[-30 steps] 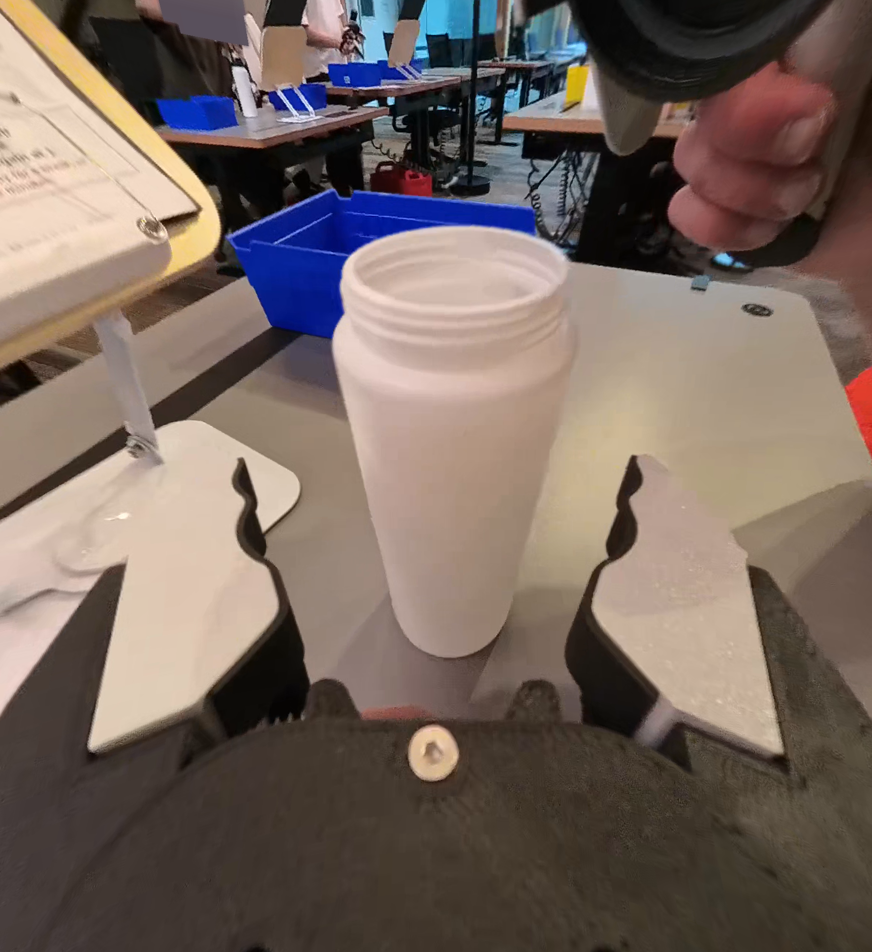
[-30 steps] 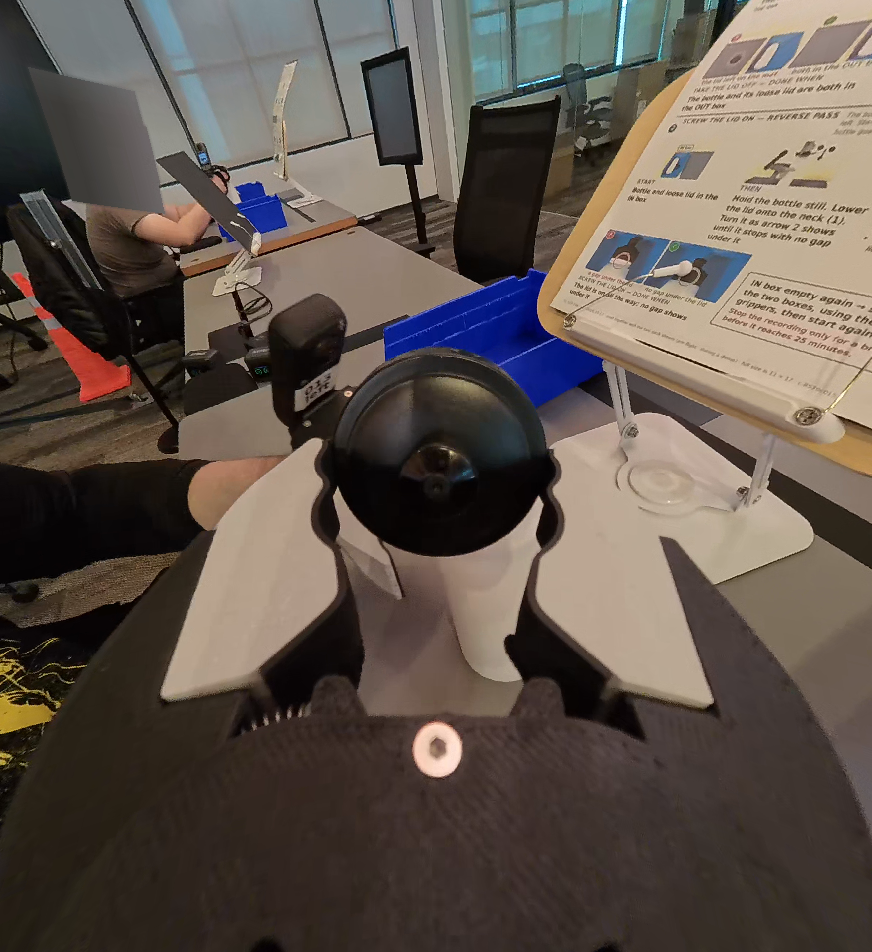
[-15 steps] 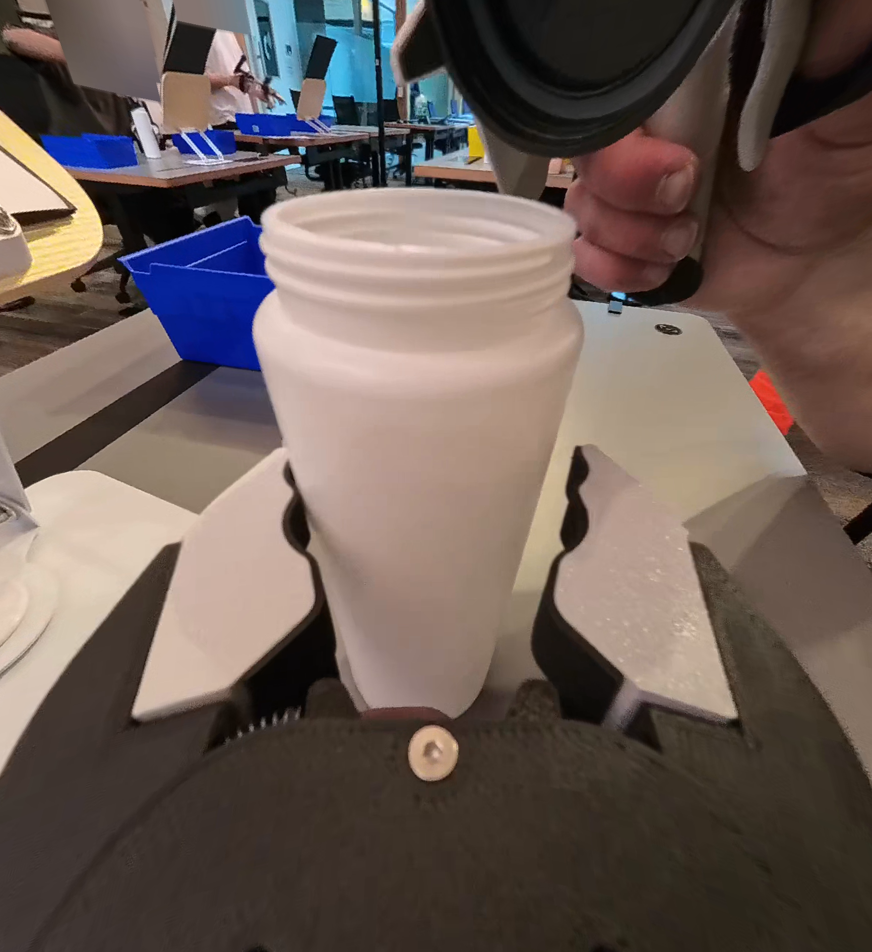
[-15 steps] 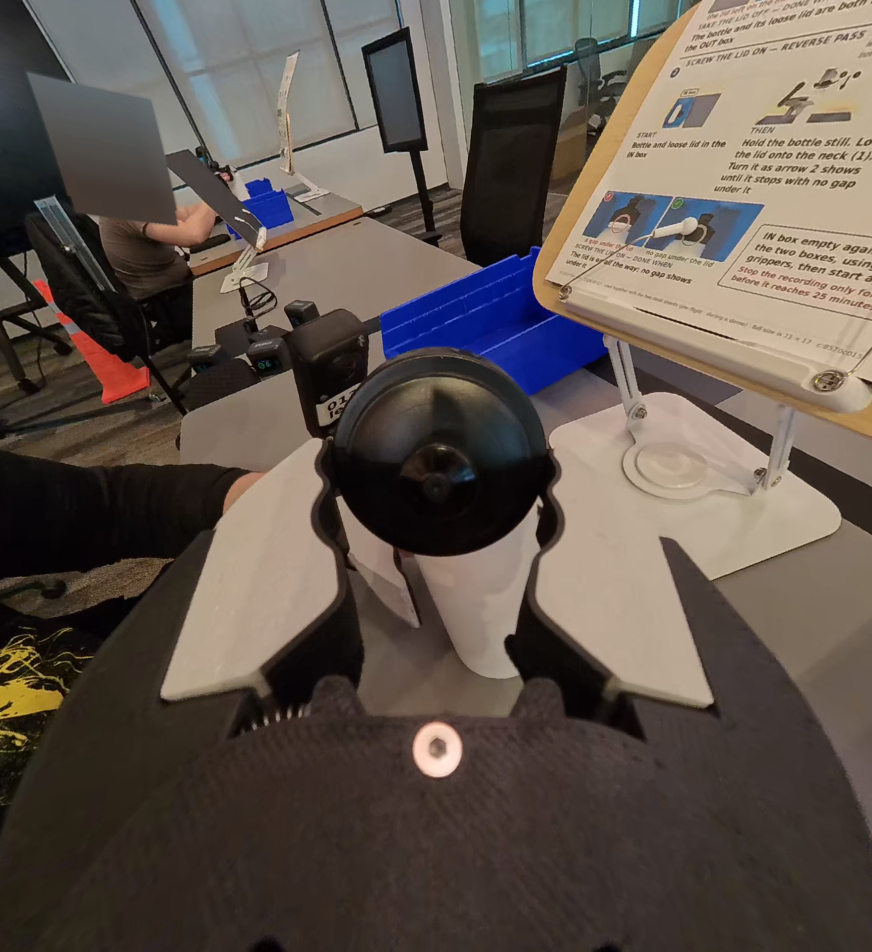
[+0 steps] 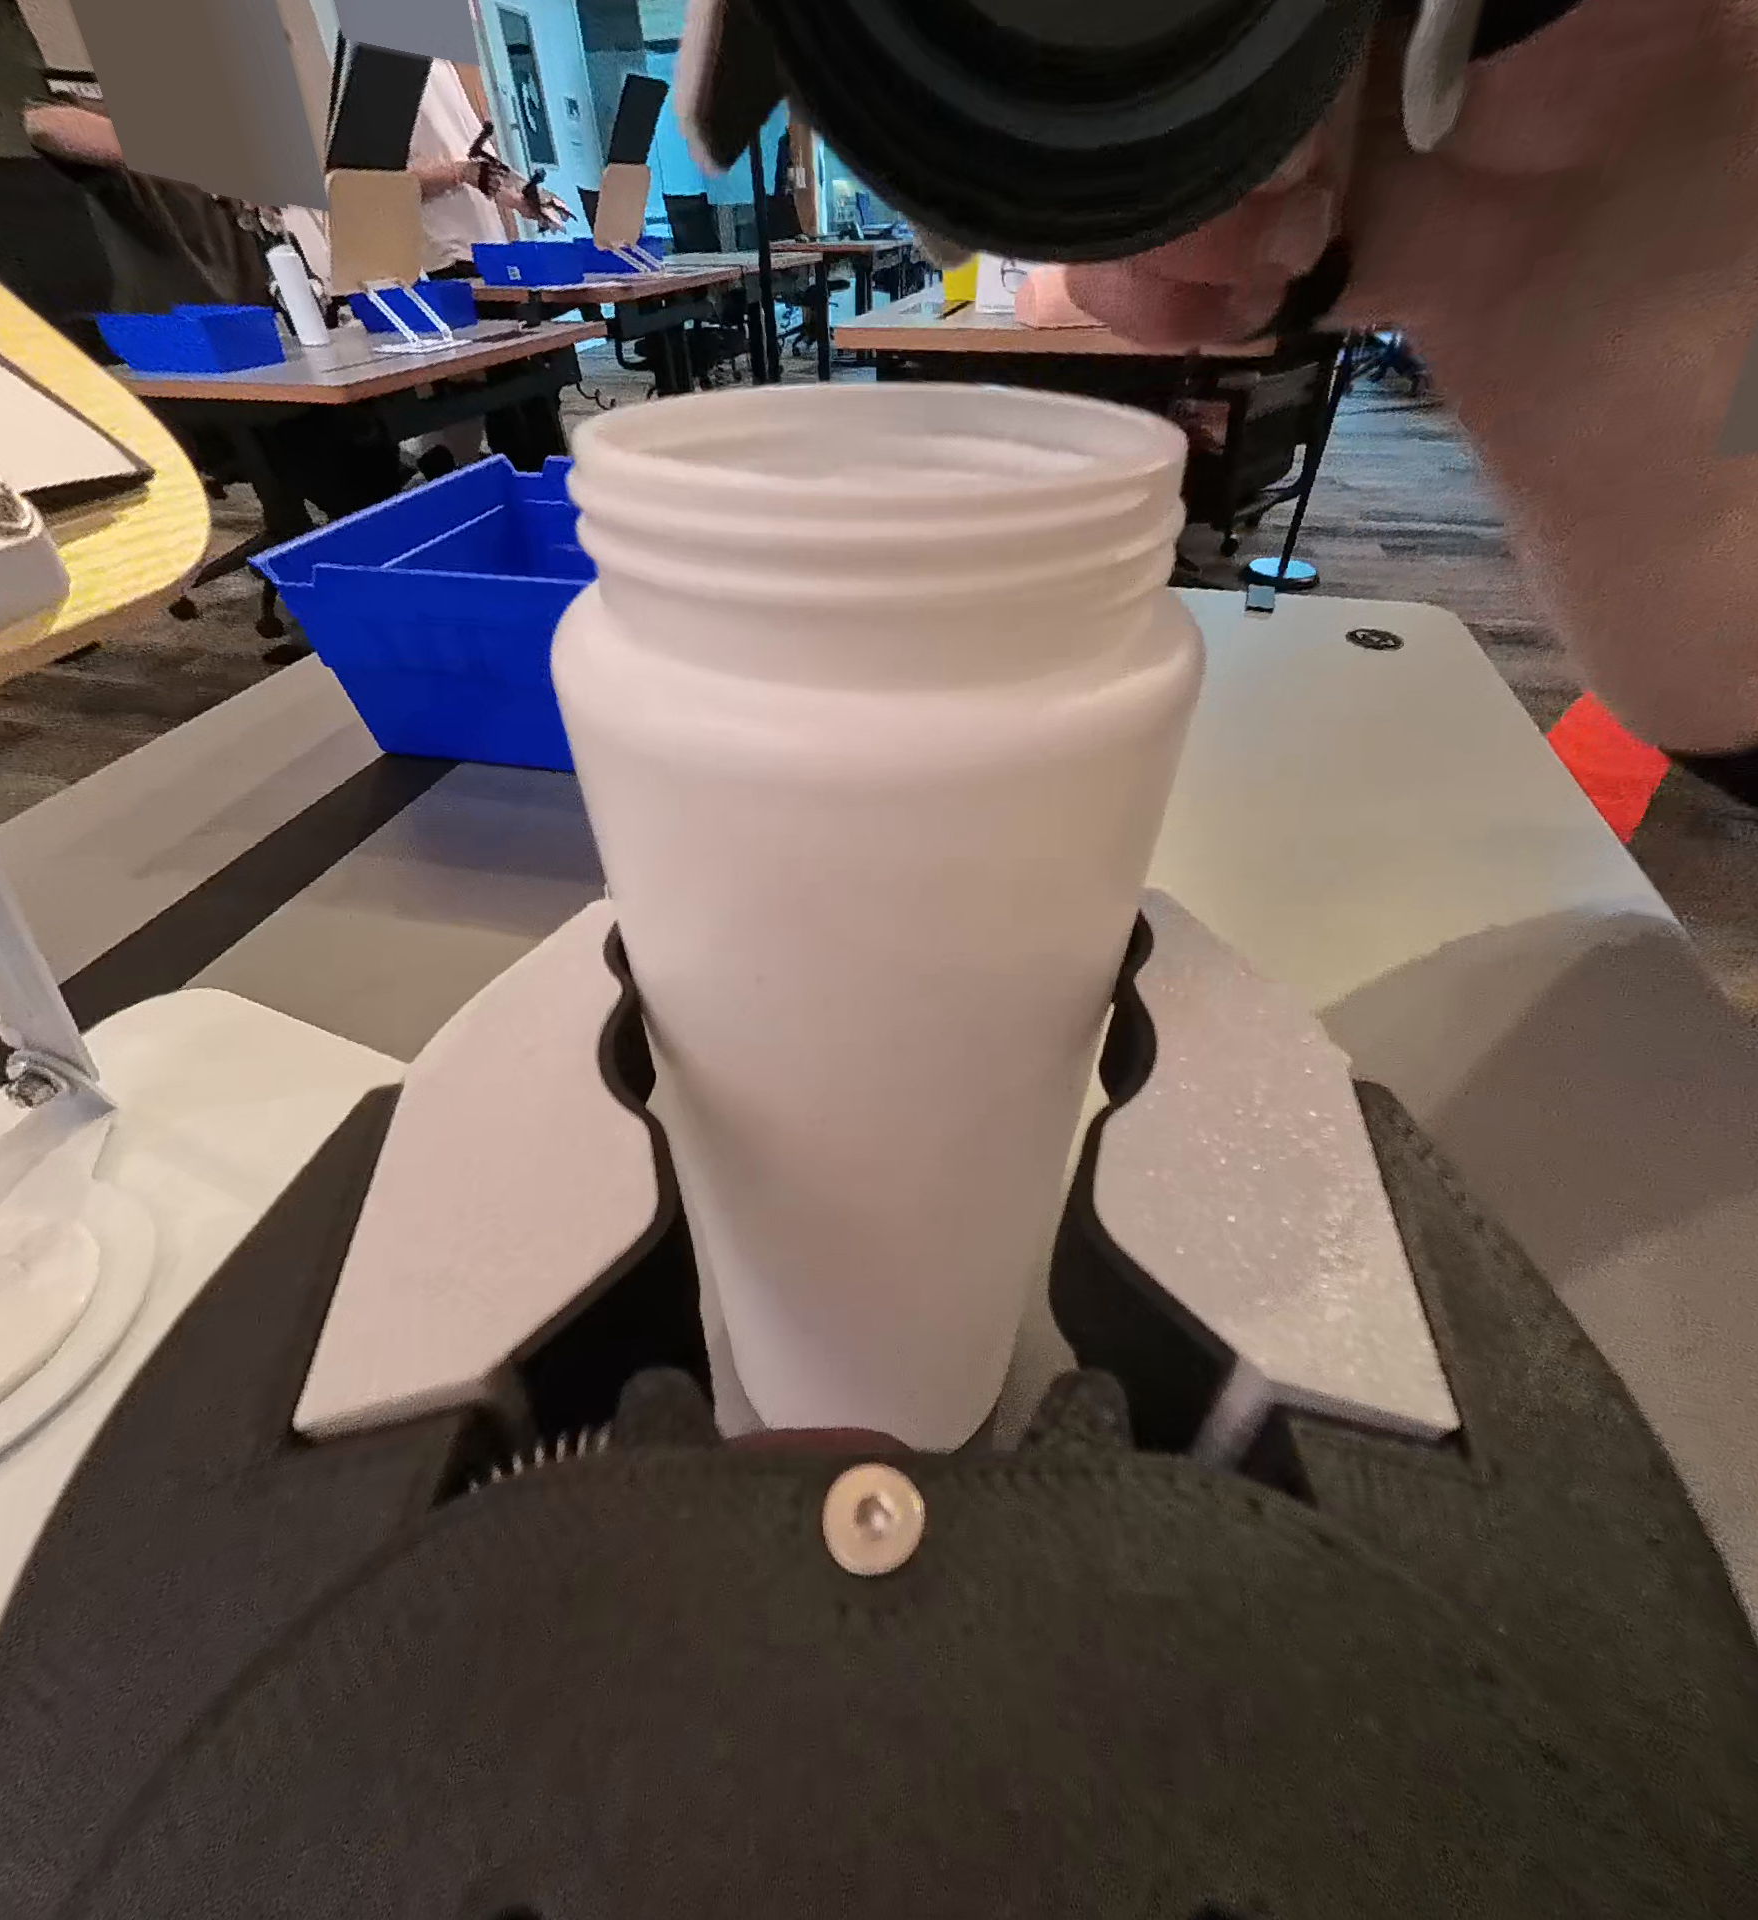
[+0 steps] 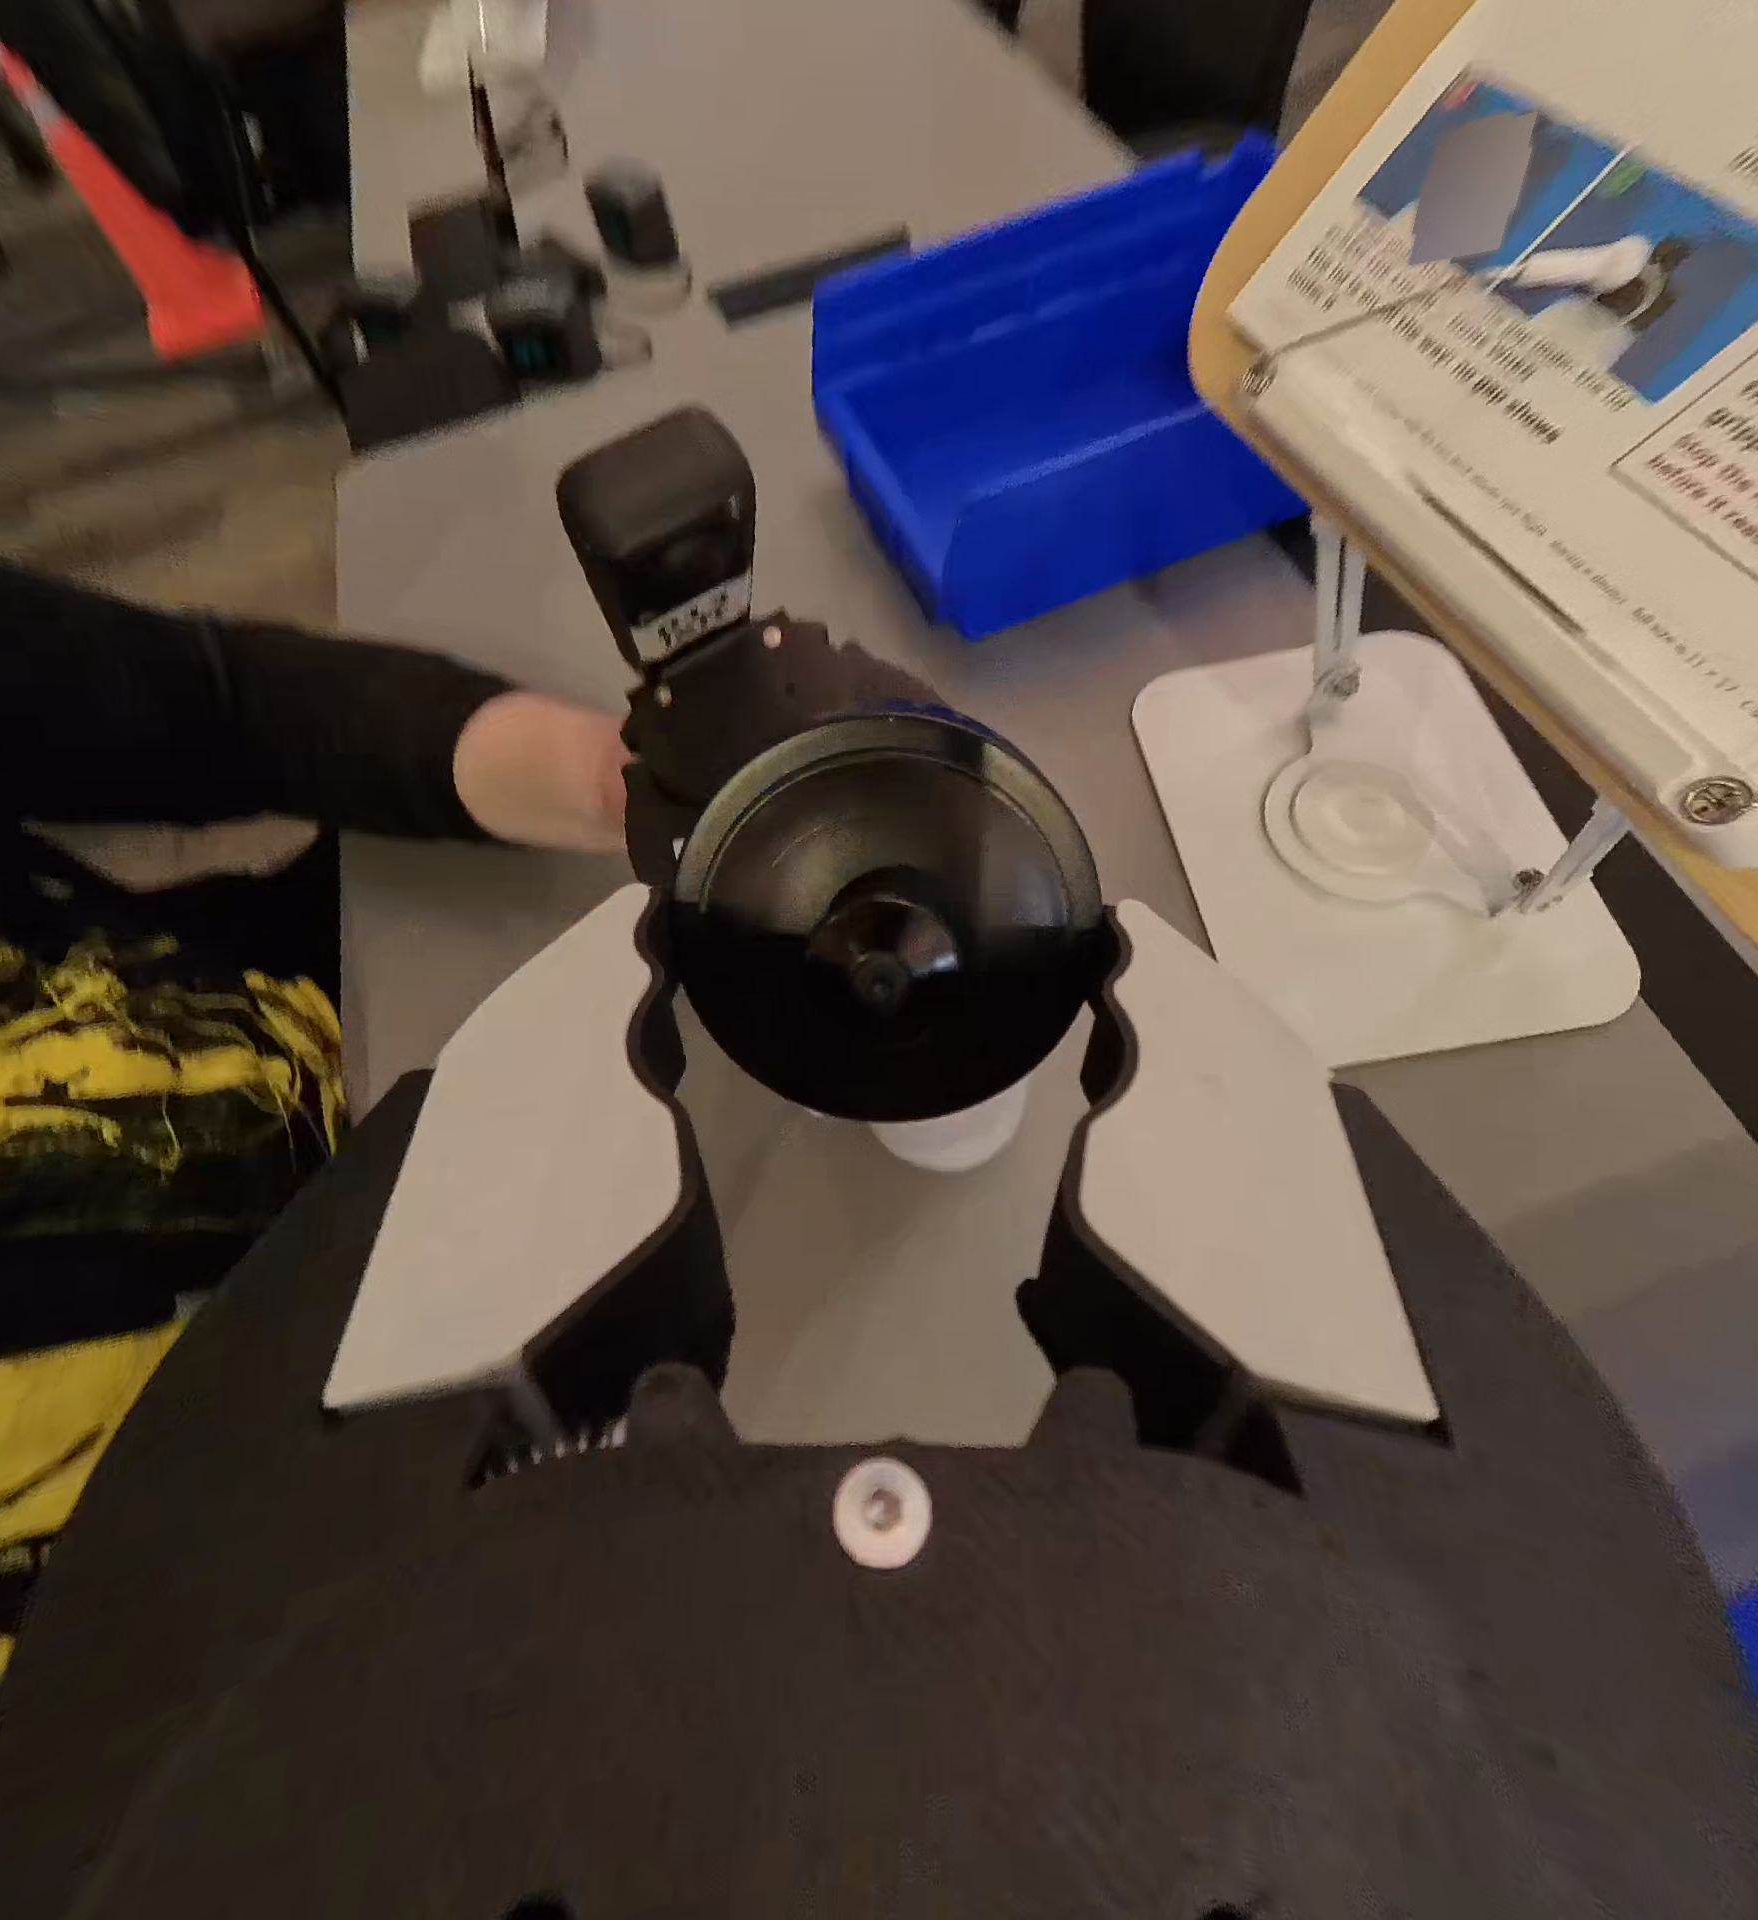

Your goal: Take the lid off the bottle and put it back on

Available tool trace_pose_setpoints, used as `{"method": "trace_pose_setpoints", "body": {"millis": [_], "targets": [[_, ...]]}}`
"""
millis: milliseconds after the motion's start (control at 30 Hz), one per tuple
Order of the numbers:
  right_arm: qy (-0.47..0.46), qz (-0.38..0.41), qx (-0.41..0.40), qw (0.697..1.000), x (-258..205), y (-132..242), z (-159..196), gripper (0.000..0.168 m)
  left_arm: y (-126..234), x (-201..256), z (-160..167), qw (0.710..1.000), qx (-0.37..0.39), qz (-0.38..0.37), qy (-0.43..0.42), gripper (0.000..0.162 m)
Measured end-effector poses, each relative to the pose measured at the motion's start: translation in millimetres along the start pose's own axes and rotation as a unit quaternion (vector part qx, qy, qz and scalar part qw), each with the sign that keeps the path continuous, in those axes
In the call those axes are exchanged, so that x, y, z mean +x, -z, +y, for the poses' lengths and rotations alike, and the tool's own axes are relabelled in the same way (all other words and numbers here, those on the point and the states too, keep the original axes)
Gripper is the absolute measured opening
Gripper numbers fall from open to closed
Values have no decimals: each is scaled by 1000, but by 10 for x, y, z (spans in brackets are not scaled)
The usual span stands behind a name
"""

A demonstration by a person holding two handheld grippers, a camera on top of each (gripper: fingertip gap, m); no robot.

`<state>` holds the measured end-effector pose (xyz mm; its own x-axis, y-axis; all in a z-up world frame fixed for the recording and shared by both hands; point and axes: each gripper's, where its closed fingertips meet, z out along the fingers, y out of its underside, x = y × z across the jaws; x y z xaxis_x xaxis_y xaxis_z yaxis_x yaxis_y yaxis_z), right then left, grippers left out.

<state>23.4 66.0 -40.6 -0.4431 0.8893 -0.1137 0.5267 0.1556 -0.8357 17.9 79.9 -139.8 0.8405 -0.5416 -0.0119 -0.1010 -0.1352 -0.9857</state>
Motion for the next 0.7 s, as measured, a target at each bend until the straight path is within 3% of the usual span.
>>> {"method": "trace_pose_setpoints", "body": {"millis": [200,400,700], "targets": [[91,-51,-149,983,-17,-131,93,76,-52,-2,7,1000,5,29,10,85],[125,-77,-275,950,34,-254,207,76,-49,13,4,999,15,43,9,85],[157,-90,-373,910,112,-303,282,76,-60,24,1,998,19,52,9,85]]}}
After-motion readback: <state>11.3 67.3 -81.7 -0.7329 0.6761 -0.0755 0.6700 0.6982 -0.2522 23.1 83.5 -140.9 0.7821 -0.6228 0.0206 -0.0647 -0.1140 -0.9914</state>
